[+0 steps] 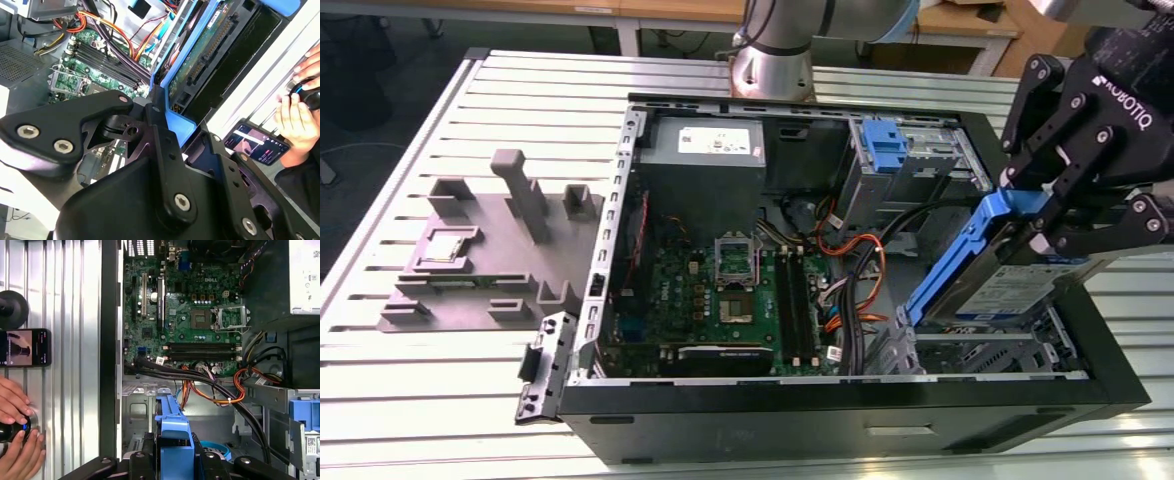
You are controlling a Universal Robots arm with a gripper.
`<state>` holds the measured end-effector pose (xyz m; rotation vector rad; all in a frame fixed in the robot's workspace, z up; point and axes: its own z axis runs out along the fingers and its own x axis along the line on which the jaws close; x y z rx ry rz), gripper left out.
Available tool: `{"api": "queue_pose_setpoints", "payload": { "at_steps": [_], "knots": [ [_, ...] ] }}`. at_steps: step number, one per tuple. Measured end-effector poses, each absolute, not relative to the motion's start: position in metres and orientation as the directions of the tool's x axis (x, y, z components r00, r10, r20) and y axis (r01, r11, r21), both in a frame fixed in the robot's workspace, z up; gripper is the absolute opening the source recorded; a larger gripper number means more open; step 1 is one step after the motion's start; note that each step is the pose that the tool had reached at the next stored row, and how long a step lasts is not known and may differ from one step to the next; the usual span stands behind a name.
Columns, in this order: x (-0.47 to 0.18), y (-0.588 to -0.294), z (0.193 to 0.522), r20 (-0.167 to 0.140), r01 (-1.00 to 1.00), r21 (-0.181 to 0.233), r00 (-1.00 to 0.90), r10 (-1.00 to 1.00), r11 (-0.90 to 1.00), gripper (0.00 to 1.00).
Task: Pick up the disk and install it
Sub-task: 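Insert the disk into the insertion slot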
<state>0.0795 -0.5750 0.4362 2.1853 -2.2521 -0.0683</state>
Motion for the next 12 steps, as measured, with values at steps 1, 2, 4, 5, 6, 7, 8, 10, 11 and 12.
{"api": "queue_pose_setpoints", "payload": {
  "at_steps": [1,2,4,5,6,7,8,10,11,12],
  "knots": [
    [0.0795,-0.5750,0.4358,-0.028,-0.999,0.033,-0.031,-0.999,0.030,0.36],
    [0.0795,-0.5751,0.4352,-0.028,-0.999,0.033,-0.031,-0.999,0.030,0.36],
    [0.0795,-0.5751,0.4339,-0.028,-0.999,0.033,-0.031,-0.999,0.030,0.36],
    [0.0795,-0.5751,0.4329,-0.029,-0.999,0.033,-0.031,-0.999,0.030,0.36],
    [0.0795,-0.5751,0.4321,-0.029,-0.999,0.033,-0.031,-0.999,0.030,0.36],
    [0.0795,-0.5751,0.4313,-0.029,-0.999,0.033,-0.031,-0.999,0.030,0.36],
    [0.0795,-0.5751,0.4305,-0.029,-0.999,0.033,-0.031,-0.999,0.030,0.36],
    [0.0795,-0.5752,0.4288,-0.030,-0.999,0.033,-0.032,-0.999,0.031,0.36],
    [0.0795,-0.5752,0.4277,-0.030,-0.999,0.033,-0.032,-0.999,0.031,0.36],
    [0.0795,-0.5753,0.4268,-0.030,-0.999,0.033,-0.032,-0.999,0.031,0.36]
  ]
}}
